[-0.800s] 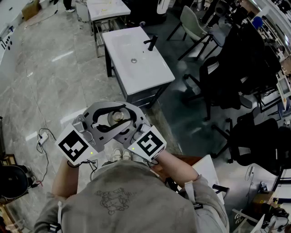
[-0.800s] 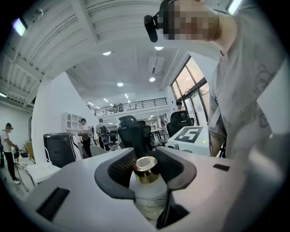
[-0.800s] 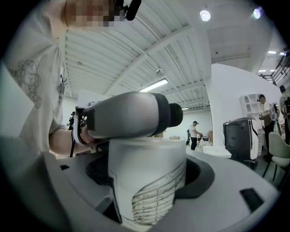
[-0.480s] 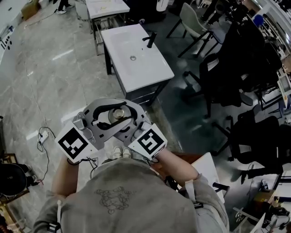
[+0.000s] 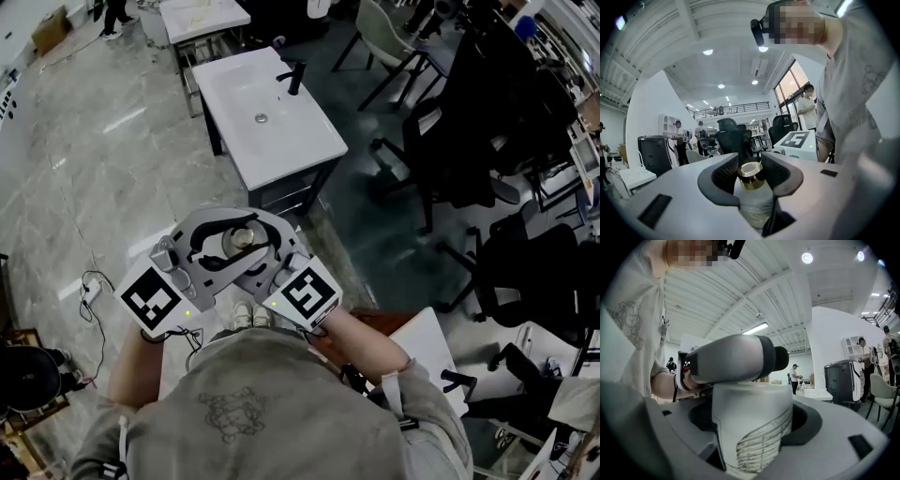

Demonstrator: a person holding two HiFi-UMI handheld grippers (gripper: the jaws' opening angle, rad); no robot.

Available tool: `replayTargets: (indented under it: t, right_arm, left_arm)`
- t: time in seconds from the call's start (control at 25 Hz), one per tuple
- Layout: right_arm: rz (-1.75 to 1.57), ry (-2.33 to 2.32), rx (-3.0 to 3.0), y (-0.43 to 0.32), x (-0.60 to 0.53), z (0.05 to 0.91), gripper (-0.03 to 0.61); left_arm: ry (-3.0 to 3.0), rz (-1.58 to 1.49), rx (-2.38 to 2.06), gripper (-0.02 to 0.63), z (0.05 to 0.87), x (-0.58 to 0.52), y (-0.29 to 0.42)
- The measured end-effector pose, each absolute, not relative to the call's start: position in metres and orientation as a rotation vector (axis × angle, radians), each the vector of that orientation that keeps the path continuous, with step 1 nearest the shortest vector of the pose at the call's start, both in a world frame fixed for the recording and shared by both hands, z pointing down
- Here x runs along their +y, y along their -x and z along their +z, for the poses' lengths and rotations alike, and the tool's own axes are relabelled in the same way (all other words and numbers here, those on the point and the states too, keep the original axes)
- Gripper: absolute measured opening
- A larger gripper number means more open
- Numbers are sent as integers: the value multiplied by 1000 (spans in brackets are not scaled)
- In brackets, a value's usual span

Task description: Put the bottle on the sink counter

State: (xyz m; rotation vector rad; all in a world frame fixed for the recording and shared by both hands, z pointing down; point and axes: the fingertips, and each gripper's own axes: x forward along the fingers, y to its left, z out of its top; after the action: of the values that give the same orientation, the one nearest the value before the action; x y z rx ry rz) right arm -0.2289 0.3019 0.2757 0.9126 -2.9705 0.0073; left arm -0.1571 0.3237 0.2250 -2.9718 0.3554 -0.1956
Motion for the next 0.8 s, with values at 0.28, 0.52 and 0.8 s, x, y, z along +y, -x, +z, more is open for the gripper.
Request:
replayTargets:
  t: [0.28, 0.52, 0.8]
  right_arm:
    - [-10, -944, -2983, 202, 297, 278, 317]
    - [-43, -980, -2968, 181, 287, 279, 316]
    - [-54, -1032, -2950, 157, 256, 282, 316]
  left_arm:
    - [2955, -219, 331, 153, 230, 321, 130]
    - [2935, -216, 291, 153, 231, 313, 109]
    - [2934, -192, 244, 152, 233, 286, 86]
